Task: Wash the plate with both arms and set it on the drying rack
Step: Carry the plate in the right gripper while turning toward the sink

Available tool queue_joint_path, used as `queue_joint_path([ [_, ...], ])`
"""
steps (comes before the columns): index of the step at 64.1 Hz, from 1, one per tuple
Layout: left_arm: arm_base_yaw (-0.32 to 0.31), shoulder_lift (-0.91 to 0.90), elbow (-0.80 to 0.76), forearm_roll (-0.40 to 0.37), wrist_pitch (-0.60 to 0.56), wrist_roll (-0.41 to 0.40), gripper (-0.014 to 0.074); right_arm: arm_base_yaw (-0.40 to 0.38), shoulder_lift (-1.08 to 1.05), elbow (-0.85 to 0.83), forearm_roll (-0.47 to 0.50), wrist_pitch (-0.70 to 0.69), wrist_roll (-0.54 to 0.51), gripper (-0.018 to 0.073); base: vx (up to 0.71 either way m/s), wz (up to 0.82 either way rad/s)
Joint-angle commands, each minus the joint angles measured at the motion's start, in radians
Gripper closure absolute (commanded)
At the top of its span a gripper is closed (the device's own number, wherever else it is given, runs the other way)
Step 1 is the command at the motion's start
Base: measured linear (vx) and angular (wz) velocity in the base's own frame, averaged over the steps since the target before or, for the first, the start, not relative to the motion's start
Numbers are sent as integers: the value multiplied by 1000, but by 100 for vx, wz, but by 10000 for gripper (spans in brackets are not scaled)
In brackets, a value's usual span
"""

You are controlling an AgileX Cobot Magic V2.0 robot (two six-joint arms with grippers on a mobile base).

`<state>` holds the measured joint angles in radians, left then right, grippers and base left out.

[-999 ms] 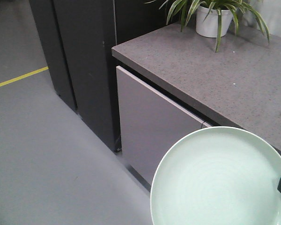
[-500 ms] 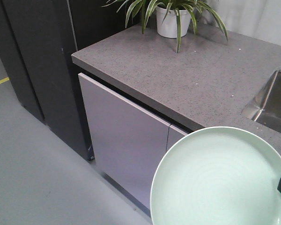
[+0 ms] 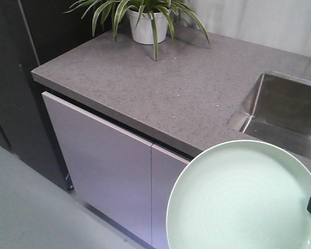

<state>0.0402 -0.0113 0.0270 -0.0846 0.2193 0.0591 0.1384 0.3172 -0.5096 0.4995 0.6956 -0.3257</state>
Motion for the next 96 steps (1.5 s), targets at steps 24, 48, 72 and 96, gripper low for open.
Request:
queue_joint_path([
  [24,-8,-13,-26,-3,-70,-9,603,-3,8,-27,20,-68,-1,561,7,-28],
  [48,-8,-13,-26,-3,-70,-9,603,-3,8,-27,20,-68,-1,561,6,-23],
  [72,-8,-13,-26,-3,-70,-9,603,-3,8,-27,20,-68,-1,561,6,-27],
  [96,-8,-13,-26,-3,-70,-9,603,-3,8,-27,20,-68,-1,561,7,-27],
])
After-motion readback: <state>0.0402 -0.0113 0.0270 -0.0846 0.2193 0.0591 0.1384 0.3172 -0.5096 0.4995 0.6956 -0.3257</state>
